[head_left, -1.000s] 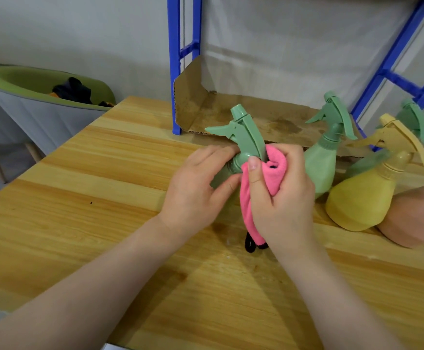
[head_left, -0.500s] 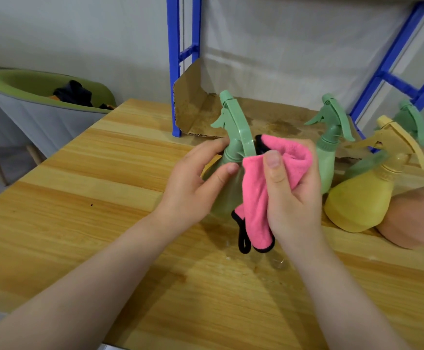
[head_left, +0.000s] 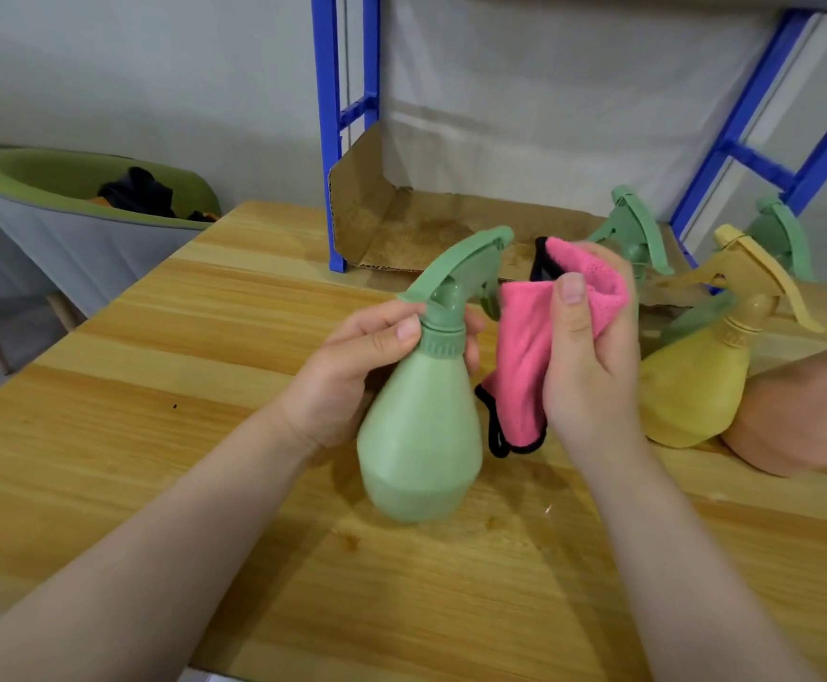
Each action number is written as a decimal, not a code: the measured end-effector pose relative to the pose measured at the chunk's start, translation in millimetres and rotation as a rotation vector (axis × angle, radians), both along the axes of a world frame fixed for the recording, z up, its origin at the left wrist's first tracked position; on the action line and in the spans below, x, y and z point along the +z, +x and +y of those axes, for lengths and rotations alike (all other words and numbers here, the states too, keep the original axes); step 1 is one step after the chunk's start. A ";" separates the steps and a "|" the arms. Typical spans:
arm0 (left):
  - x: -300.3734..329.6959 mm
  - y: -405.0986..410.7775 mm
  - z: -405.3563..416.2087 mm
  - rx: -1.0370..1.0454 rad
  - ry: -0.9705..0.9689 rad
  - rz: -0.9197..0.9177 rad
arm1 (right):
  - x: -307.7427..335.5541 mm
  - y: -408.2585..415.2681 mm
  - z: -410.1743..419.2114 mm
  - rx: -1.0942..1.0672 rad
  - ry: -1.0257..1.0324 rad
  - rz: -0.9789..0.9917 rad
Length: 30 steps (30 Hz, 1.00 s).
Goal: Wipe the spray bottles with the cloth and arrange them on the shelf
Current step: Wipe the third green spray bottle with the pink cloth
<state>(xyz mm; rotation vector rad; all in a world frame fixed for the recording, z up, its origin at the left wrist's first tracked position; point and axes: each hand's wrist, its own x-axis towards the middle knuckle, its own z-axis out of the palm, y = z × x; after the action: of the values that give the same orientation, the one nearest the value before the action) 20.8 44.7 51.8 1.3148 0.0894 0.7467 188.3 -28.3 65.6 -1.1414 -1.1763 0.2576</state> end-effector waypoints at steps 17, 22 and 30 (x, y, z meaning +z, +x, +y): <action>1.3 -0.7 -5.0 -0.188 -0.076 0.137 | 4.5 -16.4 -8.3 0.255 0.013 0.240; 3.2 7.3 -15.7 0.088 0.113 0.274 | 2.1 -11.4 -5.0 -0.130 0.028 0.018; -5.3 17.5 -25.3 0.476 0.542 0.317 | 6.3 -1.0 -6.4 -0.222 0.057 -0.112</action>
<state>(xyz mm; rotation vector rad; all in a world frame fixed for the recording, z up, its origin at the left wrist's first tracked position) 38.3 19.3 46.5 1.9611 0.4949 0.9985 187.3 -34.7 71.9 -1.2378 -1.1359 -0.0098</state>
